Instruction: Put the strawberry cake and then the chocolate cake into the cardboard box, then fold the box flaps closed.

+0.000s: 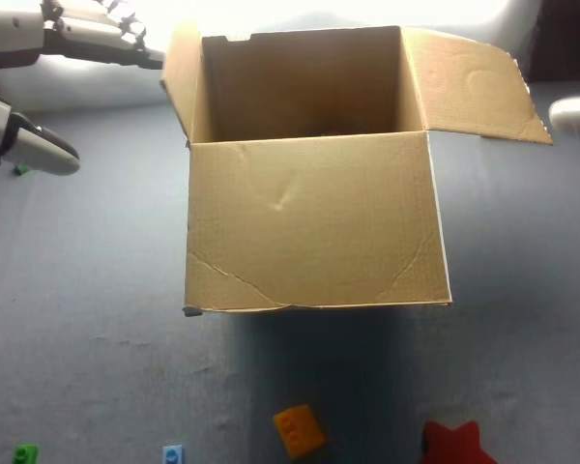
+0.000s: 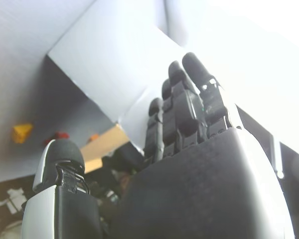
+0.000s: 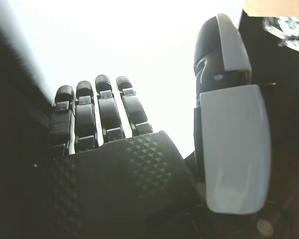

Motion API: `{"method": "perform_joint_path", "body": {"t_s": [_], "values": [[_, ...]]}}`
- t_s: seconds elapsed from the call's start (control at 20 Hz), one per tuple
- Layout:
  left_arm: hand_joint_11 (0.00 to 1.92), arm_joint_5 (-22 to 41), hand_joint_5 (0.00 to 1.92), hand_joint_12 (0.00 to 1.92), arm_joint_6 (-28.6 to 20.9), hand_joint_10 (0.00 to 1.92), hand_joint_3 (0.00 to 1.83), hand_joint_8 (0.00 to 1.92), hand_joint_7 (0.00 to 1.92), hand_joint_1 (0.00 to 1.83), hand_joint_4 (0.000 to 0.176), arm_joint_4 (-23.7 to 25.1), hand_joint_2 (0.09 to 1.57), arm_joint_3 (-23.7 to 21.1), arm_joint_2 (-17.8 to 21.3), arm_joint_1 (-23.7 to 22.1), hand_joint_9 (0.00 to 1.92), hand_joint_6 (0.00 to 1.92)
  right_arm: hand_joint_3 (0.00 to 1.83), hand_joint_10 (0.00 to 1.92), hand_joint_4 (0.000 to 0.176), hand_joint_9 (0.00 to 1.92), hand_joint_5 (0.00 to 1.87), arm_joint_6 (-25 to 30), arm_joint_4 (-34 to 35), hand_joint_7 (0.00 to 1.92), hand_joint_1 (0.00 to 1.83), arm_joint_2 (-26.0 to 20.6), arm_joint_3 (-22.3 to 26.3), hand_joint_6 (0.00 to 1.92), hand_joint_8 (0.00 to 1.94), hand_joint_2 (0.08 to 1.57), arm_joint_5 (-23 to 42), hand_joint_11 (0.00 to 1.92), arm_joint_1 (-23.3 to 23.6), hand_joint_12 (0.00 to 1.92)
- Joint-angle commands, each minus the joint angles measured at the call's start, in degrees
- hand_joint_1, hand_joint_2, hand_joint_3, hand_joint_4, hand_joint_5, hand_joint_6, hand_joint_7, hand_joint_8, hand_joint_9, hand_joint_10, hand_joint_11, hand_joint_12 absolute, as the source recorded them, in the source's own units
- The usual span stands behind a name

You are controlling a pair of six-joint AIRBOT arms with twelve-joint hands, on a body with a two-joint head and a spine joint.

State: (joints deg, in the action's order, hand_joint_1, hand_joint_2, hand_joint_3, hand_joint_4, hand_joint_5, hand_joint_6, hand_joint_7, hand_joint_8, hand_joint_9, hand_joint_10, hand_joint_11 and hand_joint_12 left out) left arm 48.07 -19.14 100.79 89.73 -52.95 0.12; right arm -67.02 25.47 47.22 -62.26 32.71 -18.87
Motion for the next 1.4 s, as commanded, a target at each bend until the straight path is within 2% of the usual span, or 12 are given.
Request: {"method": "perform_joint_path", "body": {"t_s": [0.0, 0.1, 0.3, 0.55, 0.6, 0.8, 0.9, 1.0, 1.05, 1.2, 1.35], "values": [[0.0, -0.2, 0.15, 1.14, 0.1, 0.0, 0.0, 0.0, 0.23, 0.34, 0.064, -3.7, 1.12, -0.4, 0.4, -1.4, 0.34, 0.01, 0.01, 0.0, 0.0, 0.01, 0.0, -0.8, 0.5, 0.03, 0.47, -1.0, -0.1, 0.0, 0.01, 1.06, 7.8, 0.0, -0.9, 0.0], [0.0, -0.2, 0.14, 1.13, 0.1, 0.0, 0.0, 0.0, 0.23, 0.32, 0.059, -2.3, 1.13, -1.2, -0.6, -1.9, 0.33, 0.0, 0.01, 0.0, 0.0, 0.0, 0.0, -0.8, 2.3, 0.02, 0.47, -1.0, -0.2, 0.0, 0.0, 1.06, 10.1, 0.0, -5.3, 0.0], [0.0, -0.2, 0.15, 1.12, 0.1, 0.0, 0.0, 0.0, 0.22, 0.34, 0.064, -1.2, 1.13, -1.4, -2.0, -1.8, 0.33, 0.0, 0.01, 0.01, 0.0, 0.01, 0.0, -0.4, 2.3, 0.03, 0.47, -0.3, -0.2, 0.0, 0.01, 1.06, 9.7, 0.0, -8.0, 0.0], [0.0, -0.3, 0.15, 1.11, 0.1, 0.0, 0.0, 0.0, 0.23, 0.36, 0.064, 0.5, 1.13, 0.7, -6.2, -1.5, 0.32, 0.01, 0.01, 0.01, 0.0, 0.02, 0.0, -0.2, 2.3, 0.02, 0.47, 1.1, -0.3, 0.0, 0.0, 1.07, 6.7, 0.02, -11.0, 0.01], [0.0, -0.3, 0.15, 1.12, 0.1, 0.01, 0.0, 0.0, 0.23, 0.35, 0.065, 0.8, 1.13, 1.5, -7.3, -1.3, 0.34, 0.01, 0.01, 0.01, 0.0, 0.02, 0.0, 0.3, 1.3, 0.03, 0.45, 1.6, -0.3, 0.0, 0.0, 1.07, 5.7, 0.02, -11.5, 0.01], [0.0, -0.3, 0.15, 1.13, 0.1, 0.01, 0.0, 0.0, 0.23, 0.33, 0.061, 1.9, 1.13, 5.1, -11.0, -0.5, 0.34, 0.0, 0.0, 0.0, 0.0, 0.02, 0.0, 6.8, -13.2, 0.03, 0.45, 3.2, -0.5, 0.0, 0.0, 1.07, 4.0, 0.02, -12.6, 0.02], [0.0, -0.4, 0.15, 1.13, 0.1, 0.01, 0.0, 0.0, 0.23, 0.33, 0.062, 1.9, 1.13, 5.9, -11.7, 0.5, 0.34, 0.0, 0.0, 0.01, 0.0, 0.02, 0.0, 7.0, -15.9, 0.04, 0.45, 4.3, -0.7, 0.0, 0.01, 1.07, 4.0, 0.02, -12.8, 0.02], [0.0, -0.5, 0.16, 1.13, 0.1, 0.01, 0.0, 0.0, 0.23, 0.34, 0.065, 1.9, 1.13, 6.0, -11.8, 1.7, 0.34, 0.0, 0.0, 0.01, 0.0, 0.02, 0.0, 6.8, -17.0, 0.05, 0.46, 5.9, -1.4, 0.0, 0.01, 1.07, 4.0, 0.01, -12.9, 0.03], [0.0, -0.5, 0.16, 1.13, 0.1, 0.01, 0.0, 0.0, 0.24, 0.34, 0.062, 1.9, 1.13, 6.0, -11.8, 2.2, 0.34, 0.0, 0.0, 0.01, 0.0, 0.03, 0.0, 6.7, -17.0, 0.06, 0.46, 6.6, -1.8, 0.0, 0.01, 1.06, 4.0, 0.0, -12.9, 0.13], [0.0, -0.6, 0.16, 1.11, 0.1, 0.0, 0.0, 0.0, 0.23, 0.33, 0.062, 1.9, 1.13, 6.0, -11.8, 4.1, 0.34, 0.0, 0.0, 0.0, 0.0, 0.01, 0.0, 6.7, -17.0, 0.04, 0.43, 7.3, -2.3, 0.0, 0.0, 1.07, 4.7, 0.0, -12.8, 0.02], [0.0, -0.6, 0.15, 1.12, 0.1, 0.01, 0.0, 0.0, 0.22, 0.31, 0.06, 1.9, 1.14, 6.0, -11.7, 5.2, 0.35, 0.0, 0.0, 0.01, 0.0, 0.03, 0.0, 6.7, -17.0, 0.05, 0.44, 6.8, -2.3, 0.0, 0.01, 1.06, 4.9, 0.02, -11.9, 0.03]]}}
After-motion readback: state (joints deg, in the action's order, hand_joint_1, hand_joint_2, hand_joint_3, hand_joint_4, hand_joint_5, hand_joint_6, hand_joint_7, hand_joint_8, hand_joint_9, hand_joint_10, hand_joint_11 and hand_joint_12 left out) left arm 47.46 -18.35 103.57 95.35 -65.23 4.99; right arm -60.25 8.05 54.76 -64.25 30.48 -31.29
